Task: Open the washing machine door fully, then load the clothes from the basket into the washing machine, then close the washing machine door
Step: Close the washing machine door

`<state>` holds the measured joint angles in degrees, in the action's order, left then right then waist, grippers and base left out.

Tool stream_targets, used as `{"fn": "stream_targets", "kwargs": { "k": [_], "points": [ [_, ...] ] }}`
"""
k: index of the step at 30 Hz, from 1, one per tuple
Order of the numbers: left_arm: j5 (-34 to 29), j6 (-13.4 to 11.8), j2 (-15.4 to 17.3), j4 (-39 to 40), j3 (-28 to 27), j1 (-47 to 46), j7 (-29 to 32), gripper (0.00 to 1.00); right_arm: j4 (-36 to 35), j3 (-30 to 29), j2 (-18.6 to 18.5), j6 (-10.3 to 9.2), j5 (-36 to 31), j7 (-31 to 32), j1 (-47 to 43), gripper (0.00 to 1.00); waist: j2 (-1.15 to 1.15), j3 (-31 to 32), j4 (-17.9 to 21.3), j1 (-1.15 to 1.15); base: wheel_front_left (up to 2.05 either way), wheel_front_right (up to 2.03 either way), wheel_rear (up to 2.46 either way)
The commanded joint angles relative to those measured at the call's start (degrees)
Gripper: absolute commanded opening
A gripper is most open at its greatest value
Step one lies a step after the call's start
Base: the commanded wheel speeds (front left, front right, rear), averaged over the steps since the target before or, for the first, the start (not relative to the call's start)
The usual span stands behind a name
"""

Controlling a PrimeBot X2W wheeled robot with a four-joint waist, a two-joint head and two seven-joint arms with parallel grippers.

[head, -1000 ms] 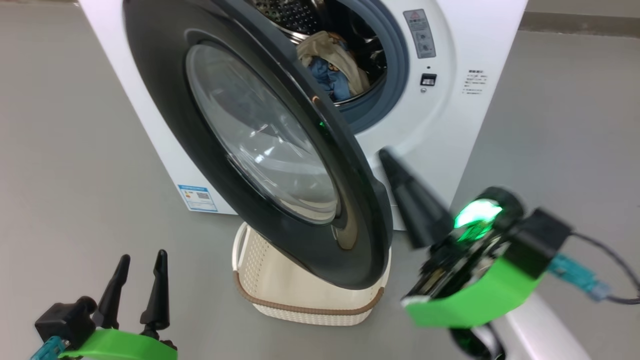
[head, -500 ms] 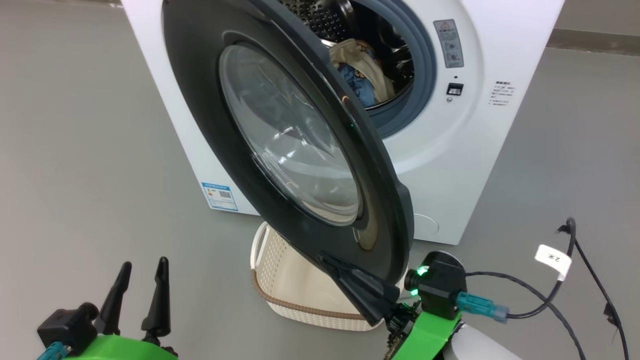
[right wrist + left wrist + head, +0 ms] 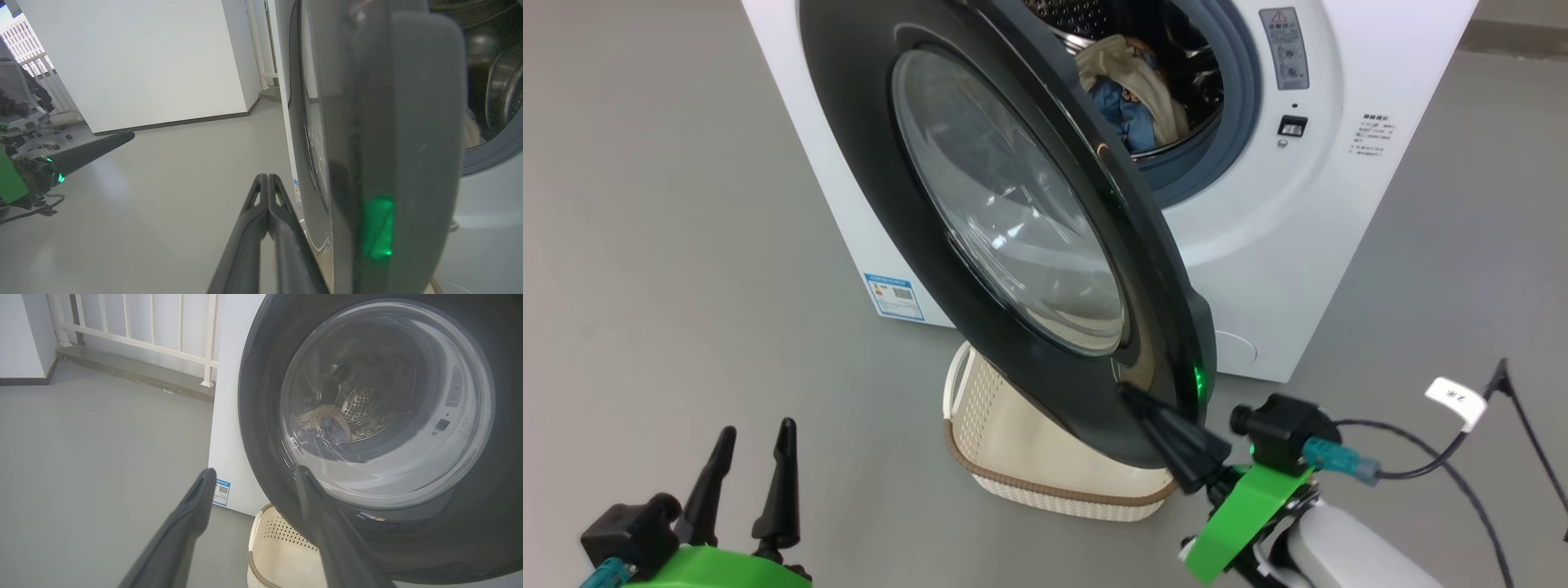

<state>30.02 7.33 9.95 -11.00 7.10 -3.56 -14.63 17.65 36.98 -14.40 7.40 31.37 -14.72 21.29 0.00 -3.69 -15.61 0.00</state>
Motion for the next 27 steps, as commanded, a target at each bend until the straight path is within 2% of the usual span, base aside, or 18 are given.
{"fn": "stream_targets", "kwargs": {
  "k": [1,11,20,27],
  "points": [
    [0.18,0.15,1.47,1.57,-2.11,-2.06,-0.37,1.00,-0.96,-0.07,0.51,0.09,-0.22,-0.28,1.33,0.00,0.00,-0.49,0.02,0.00,0.00,0.00,0.00],
    [0.48,0.15,2.77,2.28,-1.79,-3.82,-0.37,1.00,0.61,-5.63,0.56,0.09,-1.27,-0.28,3.38,0.00,0.00,-4.66,0.53,0.00,0.00,0.00,0.00],
    [1.26,0.15,3.71,3.13,-1.41,-6.84,-0.37,1.00,1.08,-13.48,0.47,0.09,-2.82,-0.28,8.39,0.00,0.00,-11.09,0.21,0.00,0.00,0.00,0.00],
    [1.59,0.15,3.97,3.64,-0.66,-9.35,-0.37,1.00,2.39,-17.74,-1.64,0.09,-4.68,-0.28,14.26,0.00,0.00,-15.88,-0.91,0.00,0.00,0.00,0.00]
  ]
}}
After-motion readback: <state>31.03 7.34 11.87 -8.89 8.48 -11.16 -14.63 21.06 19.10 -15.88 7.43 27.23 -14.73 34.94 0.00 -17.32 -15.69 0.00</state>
